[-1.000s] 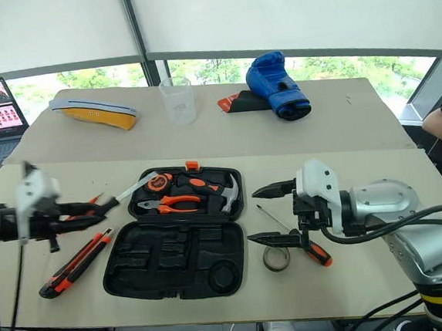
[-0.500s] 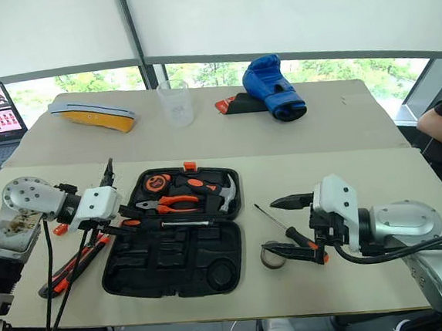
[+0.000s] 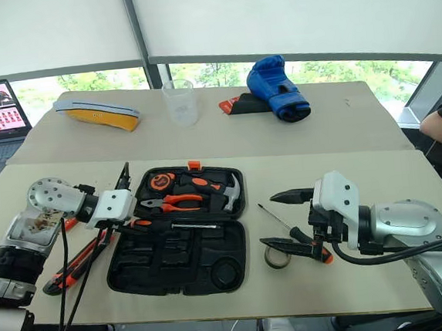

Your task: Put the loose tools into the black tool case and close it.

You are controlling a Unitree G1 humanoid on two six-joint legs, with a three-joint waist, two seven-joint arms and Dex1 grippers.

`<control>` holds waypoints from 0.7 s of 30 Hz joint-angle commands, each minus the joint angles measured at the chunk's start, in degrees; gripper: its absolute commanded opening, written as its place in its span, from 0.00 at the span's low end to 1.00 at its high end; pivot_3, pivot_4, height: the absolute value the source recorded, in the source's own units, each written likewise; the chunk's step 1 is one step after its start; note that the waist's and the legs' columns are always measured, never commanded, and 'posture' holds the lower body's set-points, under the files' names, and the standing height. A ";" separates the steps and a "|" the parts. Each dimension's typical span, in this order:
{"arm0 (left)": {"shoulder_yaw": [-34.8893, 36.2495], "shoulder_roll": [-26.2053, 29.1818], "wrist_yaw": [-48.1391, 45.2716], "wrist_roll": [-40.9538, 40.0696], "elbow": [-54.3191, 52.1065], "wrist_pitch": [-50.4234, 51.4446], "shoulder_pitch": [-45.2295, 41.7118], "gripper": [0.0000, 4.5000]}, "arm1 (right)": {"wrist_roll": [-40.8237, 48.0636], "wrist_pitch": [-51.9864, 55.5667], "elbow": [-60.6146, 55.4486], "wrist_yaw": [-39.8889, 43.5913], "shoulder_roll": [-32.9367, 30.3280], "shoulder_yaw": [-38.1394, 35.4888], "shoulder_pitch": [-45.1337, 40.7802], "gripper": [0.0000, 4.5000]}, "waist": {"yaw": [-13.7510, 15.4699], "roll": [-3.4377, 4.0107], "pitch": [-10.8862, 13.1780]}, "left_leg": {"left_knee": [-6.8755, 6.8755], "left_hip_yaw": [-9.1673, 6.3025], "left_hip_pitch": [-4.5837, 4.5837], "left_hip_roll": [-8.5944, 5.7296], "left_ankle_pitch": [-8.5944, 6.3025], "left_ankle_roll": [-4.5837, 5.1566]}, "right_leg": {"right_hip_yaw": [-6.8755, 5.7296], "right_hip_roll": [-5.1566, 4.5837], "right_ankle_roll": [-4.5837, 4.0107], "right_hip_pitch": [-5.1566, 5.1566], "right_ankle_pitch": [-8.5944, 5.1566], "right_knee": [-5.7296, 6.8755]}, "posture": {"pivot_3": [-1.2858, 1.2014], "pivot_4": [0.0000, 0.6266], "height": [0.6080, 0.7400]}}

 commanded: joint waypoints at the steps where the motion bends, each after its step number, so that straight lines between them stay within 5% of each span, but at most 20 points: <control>1: 0.26 1.44 -0.45 0.21 -2.48 1.98 -0.01 0.19 | 1.30 -0.36 -1.83 -0.62 0.41 -0.77 -0.24 1.00 | 0.00 0.00 0.00 | 0.00 -0.01 0.00 0.00 0.00 0.00 | 0.00 0.01 0.00 0.00 0.00 0.00 | 0.52 0.24 0.98; 5: 0.33 1.99 -0.58 1.14 -0.92 1.52 -0.06 0.19 | 1.40 -0.23 -1.83 -1.08 0.83 -0.47 -0.56 1.00 | -0.03 0.00 0.00 | -0.01 -0.01 0.01 -0.02 0.00 0.00 | -0.01 0.02 0.02 -0.01 -0.02 -0.05 | 0.52 0.24 0.98; 7: 0.50 1.91 -0.86 0.64 -1.67 2.37 -0.14 0.41 | 1.51 -0.20 -1.91 -1.12 0.92 -0.45 -0.55 1.00 | -0.01 0.00 0.00 | -0.01 -0.01 0.01 -0.04 -0.01 0.01 | 0.00 0.00 0.04 -0.01 -0.03 -0.05 | 0.52 0.24 0.98; 14: 1.79 0.80 -0.82 -3.06 -6.88 11.71 -1.41 0.94 | 1.83 -0.05 -1.91 -1.14 1.09 -0.28 -0.55 1.00 | 0.29 0.00 0.00 | 0.09 -0.05 0.01 -0.07 -0.03 0.06 | -0.01 -0.04 0.08 -0.01 -0.03 -0.03 | 0.52 0.24 0.98; 17: 1.65 0.79 -0.63 -3.38 -7.64 13.32 -1.47 0.91 | 2.10 -0.08 -2.01 -1.25 0.98 -0.36 -0.19 1.00 | 0.19 0.00 0.00 | 0.10 -0.05 0.01 -0.07 -0.05 0.08 | 0.01 -0.03 0.09 -0.01 -0.03 -0.04 | 0.52 0.24 0.98; 21: 1.35 0.93 -0.91 -3.32 -7.39 11.89 -0.99 0.61 | 2.37 0.07 -2.13 -1.60 0.97 -0.46 -0.11 1.00 | 0.03 0.00 0.00 | 0.08 -0.05 0.01 -0.07 -0.05 0.07 | 0.01 -0.01 0.11 -0.01 -0.04 -0.05 | 0.52 0.24 0.98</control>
